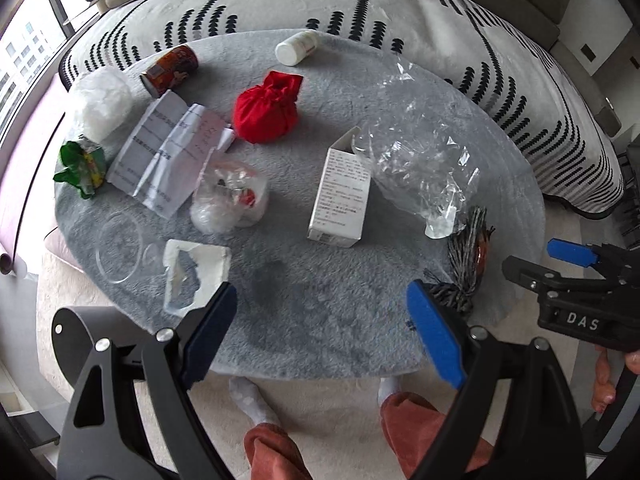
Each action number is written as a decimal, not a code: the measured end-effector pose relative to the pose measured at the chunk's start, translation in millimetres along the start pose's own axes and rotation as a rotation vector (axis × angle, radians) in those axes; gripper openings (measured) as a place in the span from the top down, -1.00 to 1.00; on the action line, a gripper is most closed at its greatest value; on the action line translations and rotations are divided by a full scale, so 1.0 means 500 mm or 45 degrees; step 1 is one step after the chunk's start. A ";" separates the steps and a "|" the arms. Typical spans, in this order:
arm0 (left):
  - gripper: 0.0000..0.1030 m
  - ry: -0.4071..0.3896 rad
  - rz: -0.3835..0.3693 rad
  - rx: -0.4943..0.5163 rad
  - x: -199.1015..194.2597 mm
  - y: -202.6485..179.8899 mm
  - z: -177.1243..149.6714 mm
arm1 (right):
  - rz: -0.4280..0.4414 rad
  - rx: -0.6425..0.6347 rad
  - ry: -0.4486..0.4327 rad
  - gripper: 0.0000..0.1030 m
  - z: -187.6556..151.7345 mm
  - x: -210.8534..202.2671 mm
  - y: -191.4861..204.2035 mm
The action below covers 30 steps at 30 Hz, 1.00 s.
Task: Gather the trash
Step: 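Grasp the dark tasseled decoration with the right tool while the left tool grasps the clear plastic bag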
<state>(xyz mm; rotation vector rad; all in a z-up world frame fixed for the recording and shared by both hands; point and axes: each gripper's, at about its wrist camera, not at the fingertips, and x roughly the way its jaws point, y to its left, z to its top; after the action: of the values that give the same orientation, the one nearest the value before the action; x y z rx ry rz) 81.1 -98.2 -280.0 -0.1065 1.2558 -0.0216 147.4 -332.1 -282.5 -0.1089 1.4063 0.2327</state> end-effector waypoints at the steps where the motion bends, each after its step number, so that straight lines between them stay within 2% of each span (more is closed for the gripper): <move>1: -0.68 -0.005 -0.009 0.020 0.020 -0.011 0.004 | -0.006 0.000 -0.001 -0.50 0.000 0.018 -0.005; 7: -0.68 -0.059 -0.043 0.157 0.100 -0.068 0.031 | -0.029 -0.032 -0.010 -0.50 -0.002 0.102 -0.015; 11: -0.68 -0.072 -0.070 0.197 0.129 -0.092 0.045 | -0.027 -0.045 0.015 -0.45 -0.009 0.146 -0.019; 12: -0.68 -0.073 -0.077 0.203 0.133 -0.097 0.048 | -0.024 -0.046 0.022 -0.28 -0.011 0.152 -0.020; 13: -0.68 -0.074 -0.083 0.207 0.138 -0.102 0.051 | -0.022 -0.049 0.034 0.03 -0.012 0.160 -0.022; 17: -0.68 -0.073 -0.110 0.220 0.151 -0.127 0.059 | -0.016 -0.049 0.014 0.68 -0.016 0.159 -0.041; 23: -0.68 -0.094 -0.153 0.250 0.162 -0.168 0.079 | -0.022 -0.058 -0.071 0.73 0.001 0.111 -0.082; 27: -0.67 -0.103 -0.138 0.269 0.185 -0.198 0.097 | -0.029 -0.062 -0.087 0.73 0.021 0.098 -0.099; 28: -0.53 -0.106 -0.135 0.265 0.191 -0.203 0.099 | -0.033 -0.064 -0.088 0.73 0.022 0.098 -0.100; 29: 0.02 -0.104 -0.154 0.256 0.196 -0.207 0.102 | -0.036 -0.065 -0.086 0.73 0.024 0.097 -0.105; 30: 0.26 -0.078 -0.184 0.244 0.203 -0.207 0.104 | -0.037 -0.065 -0.084 0.73 0.024 0.096 -0.107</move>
<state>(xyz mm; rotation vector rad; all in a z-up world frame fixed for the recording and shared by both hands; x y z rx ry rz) 166.2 -205.2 -350.7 -0.0319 1.1767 -0.2611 177.8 -376.8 -331.3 -0.1626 1.3325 0.2462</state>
